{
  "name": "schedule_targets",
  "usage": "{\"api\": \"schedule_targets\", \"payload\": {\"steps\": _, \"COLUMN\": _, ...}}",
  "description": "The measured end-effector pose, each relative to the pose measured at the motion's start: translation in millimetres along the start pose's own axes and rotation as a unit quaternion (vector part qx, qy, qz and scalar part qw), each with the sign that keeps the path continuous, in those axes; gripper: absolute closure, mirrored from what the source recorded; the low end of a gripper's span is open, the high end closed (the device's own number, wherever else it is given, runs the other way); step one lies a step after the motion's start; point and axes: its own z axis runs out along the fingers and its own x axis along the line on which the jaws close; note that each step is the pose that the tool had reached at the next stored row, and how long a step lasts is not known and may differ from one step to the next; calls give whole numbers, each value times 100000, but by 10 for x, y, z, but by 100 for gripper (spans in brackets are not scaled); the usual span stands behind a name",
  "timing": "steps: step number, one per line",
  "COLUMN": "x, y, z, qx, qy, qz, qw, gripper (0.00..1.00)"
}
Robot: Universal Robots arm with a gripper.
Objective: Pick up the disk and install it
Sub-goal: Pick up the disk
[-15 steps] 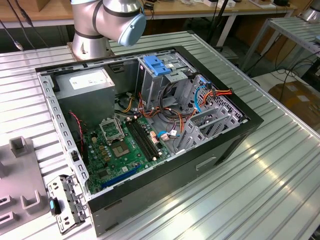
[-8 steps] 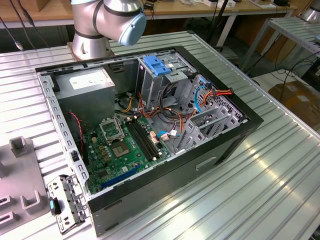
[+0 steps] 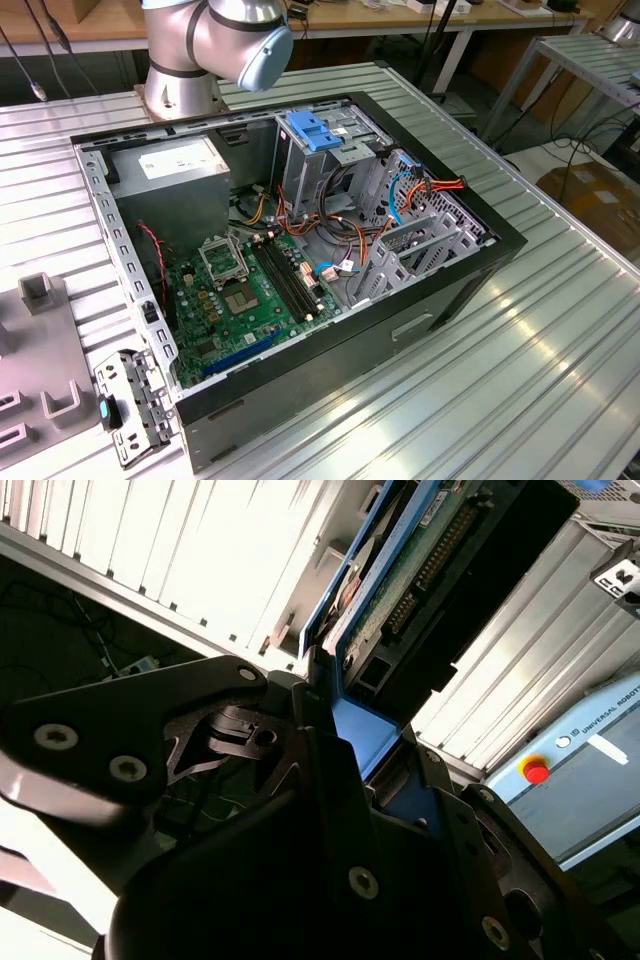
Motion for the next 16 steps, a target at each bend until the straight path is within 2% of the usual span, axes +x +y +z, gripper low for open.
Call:
{"api": "schedule_targets", "payload": {"steps": 4, "x": 23, "y": -10, "z": 0, "qx": -4, "qy": 2, "qz": 0, "qw": 100000, "gripper": 63}}
{"api": "schedule_targets", "payload": {"steps": 7, "x": 32, "y": -41, "z": -1, "qx": -5, "qy": 1, "qz": 3, "qw": 100000, "gripper": 63}}
{"api": "schedule_targets", "payload": {"steps": 8, "x": 33, "y": -59, "z": -1, "qx": -4, "qy": 2, "qz": 8, "qw": 100000, "gripper": 63}}
{"api": "schedule_targets", "payload": {"steps": 11, "x": 33, "y": -166, "z": -2, "qx": -8, "qy": 2, "qz": 28, "qw": 100000, "gripper": 63}}
{"api": "schedule_targets", "payload": {"steps": 16, "x": 32, "y": -276, "z": -3, "qx": -5, "qy": 1, "qz": 58, "qw": 100000, "gripper": 63}}
